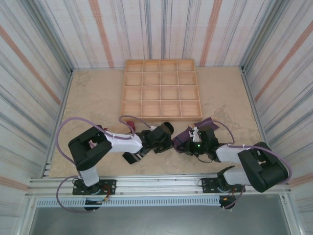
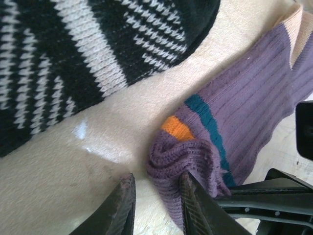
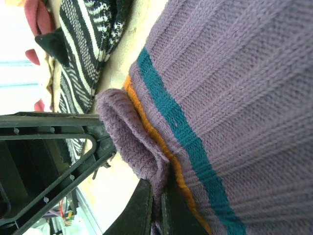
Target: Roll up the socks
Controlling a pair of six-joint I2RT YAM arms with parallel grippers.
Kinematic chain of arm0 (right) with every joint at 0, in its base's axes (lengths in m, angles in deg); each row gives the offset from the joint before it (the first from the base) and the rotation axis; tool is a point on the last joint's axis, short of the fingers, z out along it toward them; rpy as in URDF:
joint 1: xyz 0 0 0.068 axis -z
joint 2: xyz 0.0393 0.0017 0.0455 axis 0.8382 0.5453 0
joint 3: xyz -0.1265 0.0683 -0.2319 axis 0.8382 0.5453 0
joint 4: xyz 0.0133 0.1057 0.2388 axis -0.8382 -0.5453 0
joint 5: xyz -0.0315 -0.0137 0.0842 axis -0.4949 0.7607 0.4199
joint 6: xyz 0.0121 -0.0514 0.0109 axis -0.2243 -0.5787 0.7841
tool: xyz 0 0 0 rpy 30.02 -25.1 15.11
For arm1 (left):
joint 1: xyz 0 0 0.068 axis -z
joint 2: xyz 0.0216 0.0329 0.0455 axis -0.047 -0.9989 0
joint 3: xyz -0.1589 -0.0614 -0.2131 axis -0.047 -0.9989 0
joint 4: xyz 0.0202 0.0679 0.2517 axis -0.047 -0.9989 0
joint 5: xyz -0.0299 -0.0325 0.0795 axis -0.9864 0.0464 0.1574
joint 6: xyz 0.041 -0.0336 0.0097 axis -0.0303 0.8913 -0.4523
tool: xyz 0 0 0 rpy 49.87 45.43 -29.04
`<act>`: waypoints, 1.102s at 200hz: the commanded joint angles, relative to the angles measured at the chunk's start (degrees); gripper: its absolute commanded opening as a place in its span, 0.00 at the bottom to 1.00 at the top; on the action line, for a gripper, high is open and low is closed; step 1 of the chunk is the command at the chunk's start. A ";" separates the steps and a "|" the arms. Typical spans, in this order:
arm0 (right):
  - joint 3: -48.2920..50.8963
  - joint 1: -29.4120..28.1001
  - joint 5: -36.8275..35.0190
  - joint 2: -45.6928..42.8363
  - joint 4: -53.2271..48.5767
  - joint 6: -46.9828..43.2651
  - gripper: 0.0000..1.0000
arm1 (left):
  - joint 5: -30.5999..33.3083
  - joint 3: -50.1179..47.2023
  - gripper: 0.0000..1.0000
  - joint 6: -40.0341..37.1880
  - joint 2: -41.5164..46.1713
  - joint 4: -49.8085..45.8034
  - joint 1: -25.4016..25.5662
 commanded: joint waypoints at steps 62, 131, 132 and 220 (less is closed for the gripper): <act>3.53 2.24 0.04 4.53 -1.63 2.69 0.00 | 0.32 3.07 0.23 2.48 -4.98 -4.91 0.06; -2.14 2.51 -3.35 -6.88 -21.18 -5.59 0.37 | -2.96 10.13 0.00 -0.81 -6.53 -18.52 -3.06; -2.38 2.45 -3.67 -7.51 -21.86 -5.85 0.38 | -3.08 10.34 0.00 -0.91 -6.48 -18.71 -3.08; -12.18 -26.07 -49.16 -31.33 -47.54 -13.75 0.70 | -13.46 20.15 0.00 -8.03 -6.95 -31.95 -6.86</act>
